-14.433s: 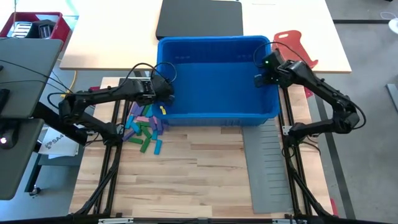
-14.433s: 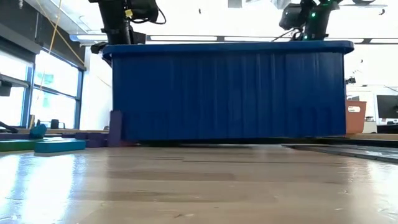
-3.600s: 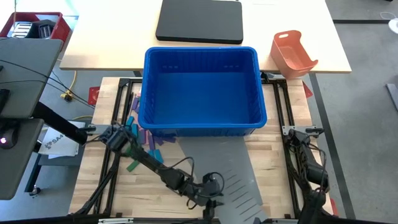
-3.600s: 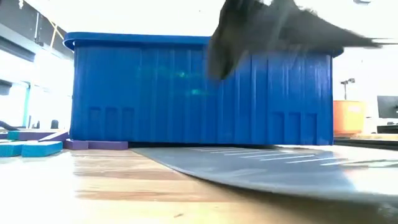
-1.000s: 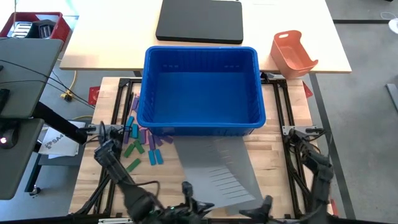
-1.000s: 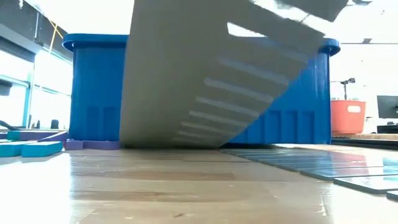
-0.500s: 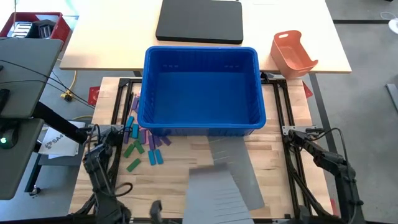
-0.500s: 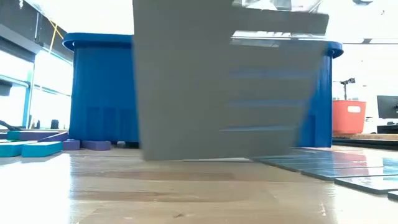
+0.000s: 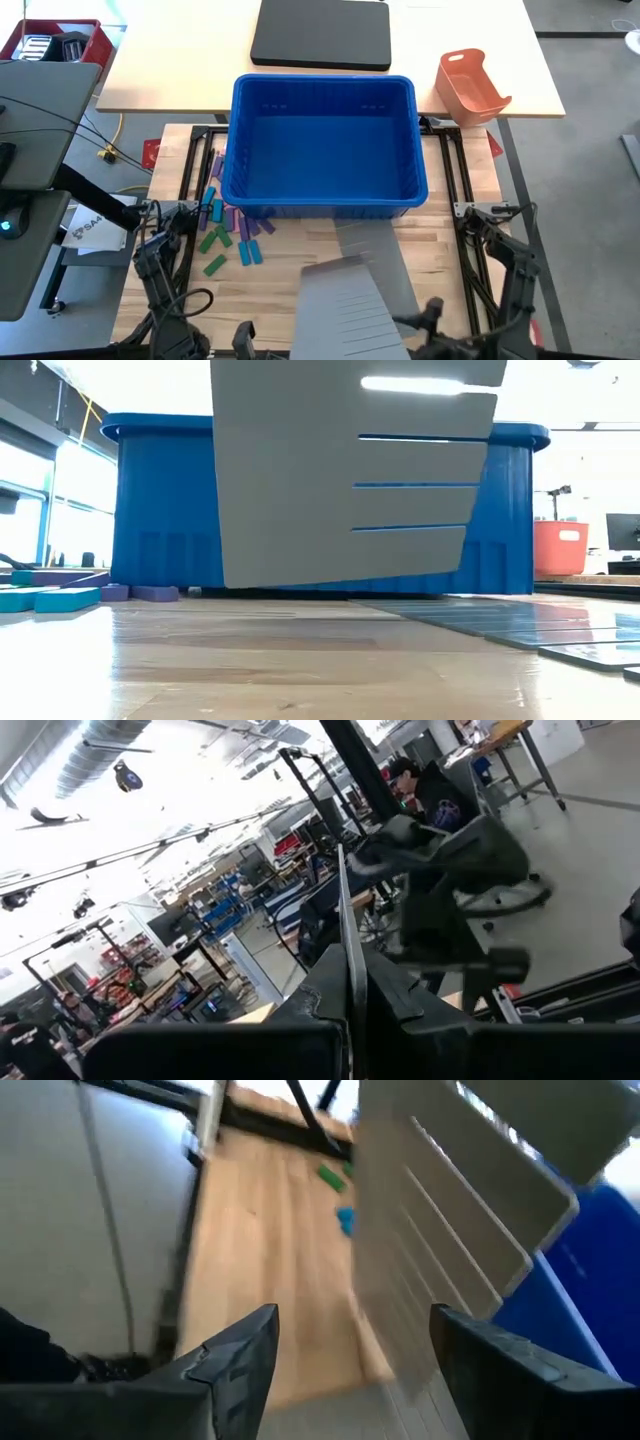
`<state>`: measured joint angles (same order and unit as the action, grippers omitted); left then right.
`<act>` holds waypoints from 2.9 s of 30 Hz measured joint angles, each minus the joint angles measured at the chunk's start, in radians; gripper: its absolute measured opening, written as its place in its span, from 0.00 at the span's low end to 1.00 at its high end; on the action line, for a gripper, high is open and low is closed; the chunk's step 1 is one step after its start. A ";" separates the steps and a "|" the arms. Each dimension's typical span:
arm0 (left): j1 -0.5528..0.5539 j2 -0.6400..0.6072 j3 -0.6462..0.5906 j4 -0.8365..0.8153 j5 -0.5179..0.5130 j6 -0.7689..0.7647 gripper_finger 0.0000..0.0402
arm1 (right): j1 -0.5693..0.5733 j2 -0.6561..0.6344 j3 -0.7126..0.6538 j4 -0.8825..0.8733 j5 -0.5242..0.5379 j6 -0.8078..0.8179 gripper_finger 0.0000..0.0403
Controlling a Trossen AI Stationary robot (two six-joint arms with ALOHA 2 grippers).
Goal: Sort blocks
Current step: Insert the bin divider into the blue bin
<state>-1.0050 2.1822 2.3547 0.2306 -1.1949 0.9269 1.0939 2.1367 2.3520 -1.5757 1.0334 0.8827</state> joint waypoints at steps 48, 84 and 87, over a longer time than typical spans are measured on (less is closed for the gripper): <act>-0.082 0.005 -0.019 -0.469 -0.388 -0.475 0.26 | -0.149 -0.103 0.005 0.246 -0.140 -0.506 0.01; 0.049 -0.023 0.002 -1.397 -0.177 -1.471 0.44 | -0.454 -0.099 -0.092 0.072 -0.580 -0.478 0.00; 0.095 -0.022 0.002 -1.399 -0.095 -1.448 0.55 | -0.449 -0.099 -0.092 0.074 -0.577 -0.480 0.00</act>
<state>-0.9102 2.1600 2.3562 -1.1687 -1.2903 -0.5213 0.6454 2.0373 2.2597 -1.5021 0.4560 0.4030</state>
